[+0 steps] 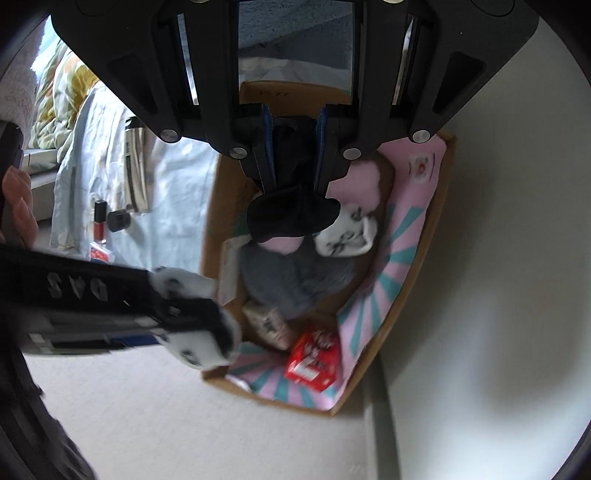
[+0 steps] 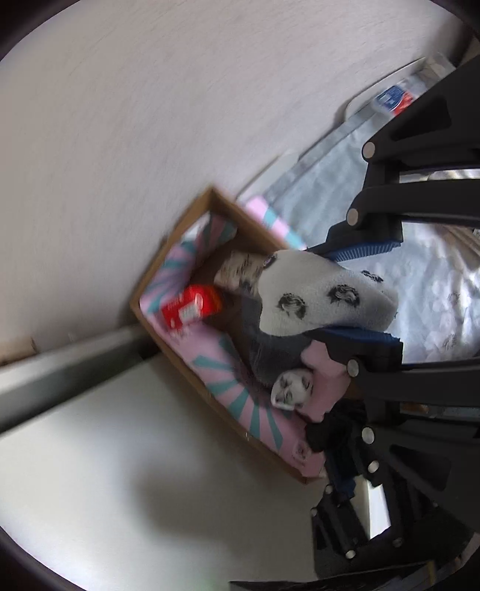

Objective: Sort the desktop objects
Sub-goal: 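Carry slipper and sock over the box and open both grippers, then move left gripper to the silver tube while right gripper approaches red lipstick, then grasp the silver tube with left gripper while right gripper grasps lipstick, then carry tube and lipstick over the box and open both grippers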

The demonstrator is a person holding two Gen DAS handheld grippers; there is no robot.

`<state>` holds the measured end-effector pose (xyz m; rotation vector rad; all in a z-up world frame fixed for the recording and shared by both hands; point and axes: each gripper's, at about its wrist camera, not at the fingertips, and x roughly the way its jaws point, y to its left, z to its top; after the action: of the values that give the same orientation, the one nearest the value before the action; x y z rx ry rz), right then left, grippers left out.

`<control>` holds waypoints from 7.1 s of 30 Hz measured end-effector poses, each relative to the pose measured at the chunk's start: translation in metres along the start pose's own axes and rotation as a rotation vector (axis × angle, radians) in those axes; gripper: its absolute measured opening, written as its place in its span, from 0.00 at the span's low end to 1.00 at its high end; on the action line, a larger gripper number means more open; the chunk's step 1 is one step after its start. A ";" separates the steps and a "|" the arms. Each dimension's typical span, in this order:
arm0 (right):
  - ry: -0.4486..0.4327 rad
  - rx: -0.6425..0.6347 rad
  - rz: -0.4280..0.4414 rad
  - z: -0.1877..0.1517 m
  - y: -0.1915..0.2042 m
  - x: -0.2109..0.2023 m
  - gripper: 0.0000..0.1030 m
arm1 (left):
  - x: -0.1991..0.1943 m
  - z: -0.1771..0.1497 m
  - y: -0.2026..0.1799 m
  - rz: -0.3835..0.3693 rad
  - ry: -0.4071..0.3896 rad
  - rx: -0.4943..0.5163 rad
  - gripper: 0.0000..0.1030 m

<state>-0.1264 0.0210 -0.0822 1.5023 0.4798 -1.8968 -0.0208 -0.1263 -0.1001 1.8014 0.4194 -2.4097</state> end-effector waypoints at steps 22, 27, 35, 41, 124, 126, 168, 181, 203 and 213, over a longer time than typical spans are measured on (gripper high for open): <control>0.130 -0.091 0.044 0.029 0.046 0.055 0.29 | 0.028 -0.004 0.014 0.010 0.047 -0.047 0.15; 0.122 -0.101 0.043 0.033 0.049 0.057 0.30 | 0.022 0.004 0.010 -0.058 0.018 -0.034 0.23; 0.037 -0.053 0.088 0.044 0.043 0.047 1.00 | -0.002 0.011 -0.008 -0.009 -0.083 0.051 1.00; 0.001 0.017 0.054 0.049 0.026 0.040 1.00 | -0.008 0.013 -0.007 -0.043 -0.108 0.033 1.00; 0.082 0.579 -0.119 -0.240 -0.262 0.030 0.18 | 0.154 -0.094 -0.214 -0.082 0.185 0.372 0.37; 0.068 0.590 -0.111 -0.244 -0.262 0.025 0.18 | 0.150 -0.093 -0.208 -0.095 0.184 0.357 0.37; -0.032 0.543 -0.134 -0.209 -0.224 -0.040 0.18 | 0.067 -0.051 -0.206 -0.176 -0.004 0.355 0.26; -0.109 0.416 -0.081 -0.136 -0.189 -0.072 0.18 | -0.008 0.000 -0.145 -0.160 -0.183 0.217 0.26; -0.069 0.069 0.068 0.004 -0.041 -0.021 0.18 | -0.025 0.027 -0.014 -0.058 -0.214 0.006 0.26; 0.001 0.035 0.095 0.019 -0.018 0.012 0.18 | -0.003 0.024 0.004 -0.050 -0.106 -0.046 0.28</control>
<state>-0.1534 0.0180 -0.0910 1.5217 0.3701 -1.8398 -0.0414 -0.1376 -0.0917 1.6555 0.5110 -2.4930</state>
